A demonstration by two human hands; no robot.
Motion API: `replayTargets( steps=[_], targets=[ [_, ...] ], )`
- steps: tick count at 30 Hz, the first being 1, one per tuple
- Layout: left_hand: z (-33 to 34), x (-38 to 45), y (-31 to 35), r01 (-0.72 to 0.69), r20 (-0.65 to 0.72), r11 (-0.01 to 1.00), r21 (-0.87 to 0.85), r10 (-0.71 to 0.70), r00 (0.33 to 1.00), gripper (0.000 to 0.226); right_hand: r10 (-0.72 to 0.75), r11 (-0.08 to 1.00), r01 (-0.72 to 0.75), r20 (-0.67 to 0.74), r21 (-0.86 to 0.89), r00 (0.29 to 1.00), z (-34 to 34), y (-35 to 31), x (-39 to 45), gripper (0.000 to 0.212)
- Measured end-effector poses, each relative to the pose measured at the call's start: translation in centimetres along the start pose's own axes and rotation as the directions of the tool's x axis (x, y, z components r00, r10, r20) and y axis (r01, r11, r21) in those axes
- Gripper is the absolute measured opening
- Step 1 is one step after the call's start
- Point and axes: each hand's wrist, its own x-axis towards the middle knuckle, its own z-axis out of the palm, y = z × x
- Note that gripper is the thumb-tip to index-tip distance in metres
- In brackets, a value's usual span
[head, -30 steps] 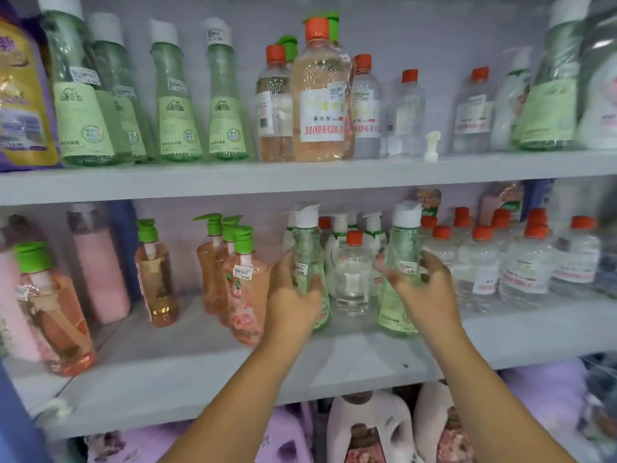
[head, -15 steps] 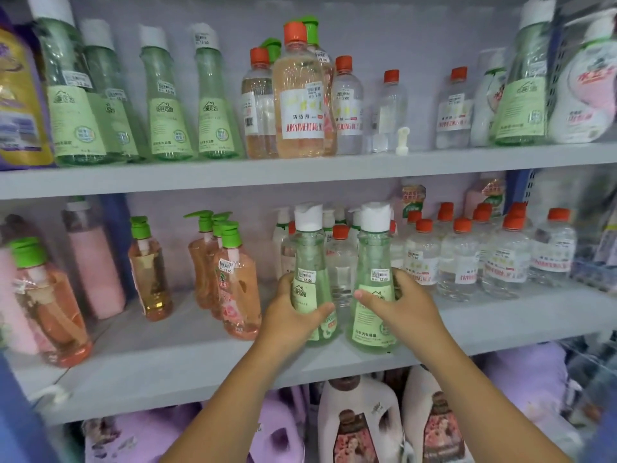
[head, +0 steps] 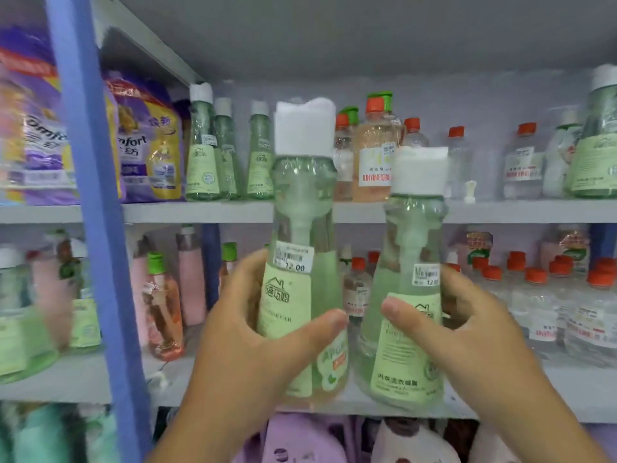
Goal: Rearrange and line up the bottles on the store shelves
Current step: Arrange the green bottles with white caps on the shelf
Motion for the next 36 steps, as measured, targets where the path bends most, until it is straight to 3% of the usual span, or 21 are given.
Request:
replayTargets(
  steps=[4, 7, 9, 15, 19, 20, 23, 24, 27, 30, 33, 36],
  targets=[
    [-3.2, 4.6, 6.2, -0.207, -0.138, 0.978, 0.031, 0.209, 0.968, 0.068, -0.217, 0.970, 0.215, 0.002, 0.114, 0.976, 0.6, -7.3, 4.4, 0.042],
    [-4.6, 9.8, 7.7, -0.261, -0.222, 0.958, 0.119, 0.282, 0.933, 0.063, -0.290, 0.949, 0.291, -0.025, 0.120, 0.957, 2.2, -10.7, 9.4, 0.024],
    [-5.2, 13.5, 7.2, -0.237, -0.249, 0.951, 0.198, 0.282, 0.927, 0.062, -0.298, 0.950, 0.302, -0.053, 0.080, 0.953, 3.8, -11.3, 13.0, 0.022],
    [-5.3, 21.0, 3.5, -0.053, -0.248, 0.908, 0.416, 0.169, 0.954, 0.072, -0.182, 0.982, 0.179, -0.068, -0.056, 0.981, 8.4, -10.2, 20.1, 0.037],
    [-4.9, 23.5, 1.8, -0.002, -0.165, 0.832, 0.554, 0.113, 0.980, 0.087, -0.055, 0.980, 0.039, -0.077, -0.194, 0.995, 11.2, -8.0, 23.3, 0.085],
    [-4.8, 24.0, 1.5, 0.006, -0.149, 0.818, 0.575, 0.098, 0.984, 0.090, -0.039, 0.979, 0.022, -0.078, -0.205, 0.996, 11.5, -7.5, 24.0, 0.079],
    [-4.7, 25.7, 0.6, 0.036, -0.102, 0.788, 0.614, 0.035, 0.994, 0.101, 0.015, 0.969, -0.027, -0.051, -0.247, 0.999, 11.4, -6.9, 25.1, 0.033],
    [-4.7, 26.1, 0.4, 0.043, -0.082, 0.781, 0.623, 0.011, 0.997, 0.105, 0.033, 0.960, -0.039, -0.027, -0.279, 0.999, 11.3, -6.9, 25.5, 0.030],
    [-5.0, 27.4, 0.1, 0.019, 0.022, 0.750, 0.661, -0.045, 0.999, 0.112, 0.105, 0.923, -0.090, 0.020, -0.374, 0.994, 11.2, -7.0, 26.4, 0.038],
    [-6.1, 27.7, -0.2, -0.020, 0.123, 0.774, 0.633, -0.075, 0.990, 0.091, 0.152, 0.832, -0.093, 0.062, -0.548, 0.986, 11.4, -5.8, 26.9, 0.047],
    [-7.0, 27.9, -0.6, -0.016, 0.130, 0.819, 0.573, -0.072, 0.989, 0.078, 0.124, 0.830, -0.045, 0.105, -0.556, 0.987, 11.6, -4.2, 27.0, 0.059],
    [-6.7, 28.5, -0.3, -0.004, 0.116, 0.790, 0.613, -0.085, 0.990, 0.078, 0.149, 0.802, -0.053, 0.113, -0.594, 0.982, 11.9, -4.2, 27.6, 0.063]
  ],
)
